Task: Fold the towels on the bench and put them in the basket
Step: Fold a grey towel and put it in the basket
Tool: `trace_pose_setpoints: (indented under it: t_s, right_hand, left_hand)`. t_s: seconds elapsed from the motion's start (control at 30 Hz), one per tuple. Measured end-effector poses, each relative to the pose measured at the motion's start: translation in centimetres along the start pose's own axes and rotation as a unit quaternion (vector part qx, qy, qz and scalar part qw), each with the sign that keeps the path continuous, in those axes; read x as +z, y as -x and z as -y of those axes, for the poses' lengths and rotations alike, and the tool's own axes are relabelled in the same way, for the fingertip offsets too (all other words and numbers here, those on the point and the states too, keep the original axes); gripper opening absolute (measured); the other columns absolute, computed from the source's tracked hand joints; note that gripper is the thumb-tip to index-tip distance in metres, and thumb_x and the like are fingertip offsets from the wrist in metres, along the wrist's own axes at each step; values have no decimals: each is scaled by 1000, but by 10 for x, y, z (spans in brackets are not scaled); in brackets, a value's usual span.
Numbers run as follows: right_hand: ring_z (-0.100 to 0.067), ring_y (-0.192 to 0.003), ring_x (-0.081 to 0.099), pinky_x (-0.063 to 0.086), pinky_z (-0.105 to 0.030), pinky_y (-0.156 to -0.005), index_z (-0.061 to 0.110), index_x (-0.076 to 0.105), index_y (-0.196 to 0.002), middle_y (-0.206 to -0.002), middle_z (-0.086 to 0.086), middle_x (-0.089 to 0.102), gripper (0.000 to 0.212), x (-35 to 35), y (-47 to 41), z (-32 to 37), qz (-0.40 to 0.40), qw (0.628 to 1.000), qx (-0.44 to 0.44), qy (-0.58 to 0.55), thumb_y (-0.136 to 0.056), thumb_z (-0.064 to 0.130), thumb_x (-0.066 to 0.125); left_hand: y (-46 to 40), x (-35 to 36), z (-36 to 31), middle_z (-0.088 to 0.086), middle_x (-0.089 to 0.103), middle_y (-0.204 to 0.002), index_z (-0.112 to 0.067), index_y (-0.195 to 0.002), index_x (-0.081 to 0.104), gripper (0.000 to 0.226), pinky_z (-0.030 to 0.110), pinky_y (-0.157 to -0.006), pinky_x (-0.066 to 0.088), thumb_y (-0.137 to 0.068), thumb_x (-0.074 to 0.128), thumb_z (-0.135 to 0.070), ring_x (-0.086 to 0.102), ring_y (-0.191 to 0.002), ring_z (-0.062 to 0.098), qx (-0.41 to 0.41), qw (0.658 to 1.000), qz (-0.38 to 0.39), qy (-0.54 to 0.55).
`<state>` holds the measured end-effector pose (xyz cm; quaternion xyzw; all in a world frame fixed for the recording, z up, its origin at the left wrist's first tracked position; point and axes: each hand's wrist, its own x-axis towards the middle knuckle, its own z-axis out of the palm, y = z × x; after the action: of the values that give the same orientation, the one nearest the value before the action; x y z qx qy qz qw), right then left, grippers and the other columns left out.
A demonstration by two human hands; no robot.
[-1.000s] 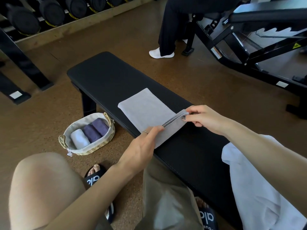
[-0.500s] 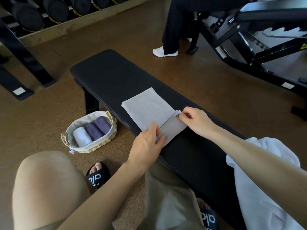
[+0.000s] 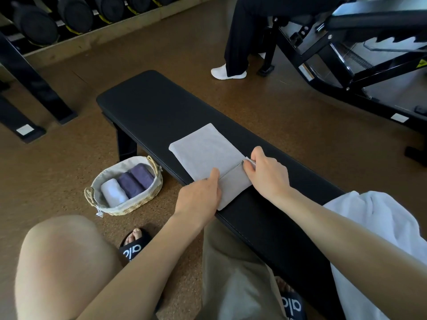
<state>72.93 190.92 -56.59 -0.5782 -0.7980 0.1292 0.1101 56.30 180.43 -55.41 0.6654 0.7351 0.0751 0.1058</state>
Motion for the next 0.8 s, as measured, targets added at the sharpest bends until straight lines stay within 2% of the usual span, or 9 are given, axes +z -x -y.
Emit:
trace_pose_setpoints:
  t_s: [0.13, 0.27, 0.33, 0.4, 0.47, 0.53, 0.6, 0.67, 0.8]
  right_hand:
    - [-13, -55, 55, 38, -29, -48, 21, 34, -104, -72, 5, 56, 18, -2, 0, 2, -18, 999, -2, 30, -107, 36, 44]
    - [-19, -58, 52, 35, -31, -48, 18, 39, -108, -89, -2, 49, 13, 2, 2, 0, -78, 991, -69, 83, -103, 25, 49]
    - [-23, -69, 51, 37, -33, -57, 14, 46, -110, -96, -7, 48, 27, 5, 1, -4, -92, 982, -126, 109, -89, 9, 63]
    - [-27, -80, 51, 43, -36, -68, 9, 53, -107, -102, -12, 50, 41, 6, -1, -9, -98, 967, -200, 121, -72, -5, 70]
    - [-28, -84, 53, 46, -38, -72, 6, 58, -97, -103, -12, 54, 37, 5, -6, -13, -107, 949, -270, 126, -67, -12, 70]
    - [-28, -90, 56, 49, -39, -78, 6, 61, -92, -102, -10, 59, 26, 3, -9, -15, -105, 930, -326, 131, -73, -11, 65]
    - [-28, -96, 59, 50, -40, -87, 8, 65, -93, -100, -6, 63, 18, -3, -9, -18, -86, 920, -368, 102, -84, -3, 52]
    - [-26, -106, 61, 48, -39, -100, 10, 68, -102, -105, -3, 66, 27, -13, -8, -22, -42, 921, -381, 75, -87, 5, 47]
    - [-18, -131, 47, 29, -38, -121, 18, 61, -131, -134, 3, 57, 60, -35, -12, -37, 93, 912, -381, 120, -73, 7, 63]
  left_hand:
    - [-1, 2, 7, 6, 53, -85, -17, -100, 45, 20, 36, -60, 35, -90, 63, -18, 54, -72, 28, 76, 983, -113, -119]
    - [-2, 1, 9, 7, 55, -90, -14, -95, 57, 34, 34, -64, 42, -69, 73, 0, 51, -76, 24, 224, 957, -111, -148]
    - [-2, -4, 9, 5, 58, -86, -13, -90, 62, 29, 33, -63, 45, -67, 73, 0, 53, -75, 23, 249, 948, -114, -164]
    - [1, -5, 6, 4, 59, -85, -13, -88, 65, 18, 32, -65, 45, -73, 66, -3, 53, -76, 21, 251, 945, -98, -183]
    - [7, -3, 2, 6, 61, -86, -12, -90, 65, 10, 32, -66, 47, -83, 59, -15, 54, -76, 21, 242, 950, -95, -172]
    - [15, 1, -1, 8, 61, -89, -10, -95, 64, 28, 34, -68, 48, -90, 60, -36, 56, -78, 23, 224, 958, -79, -159]
    - [18, 5, -2, 8, 60, -93, -9, -100, 63, 42, 35, -69, 48, -87, 64, -49, 57, -80, 24, 211, 961, -66, -168]
    - [18, 6, -1, 8, 60, -94, -9, -100, 64, 39, 34, -68, 49, -84, 68, -44, 57, -79, 23, 200, 962, -64, -176]
    - [15, 6, -1, 9, 58, -88, -8, -94, 61, 27, 35, -64, 48, -79, 65, -30, 54, -73, 24, 188, 967, -63, -158]
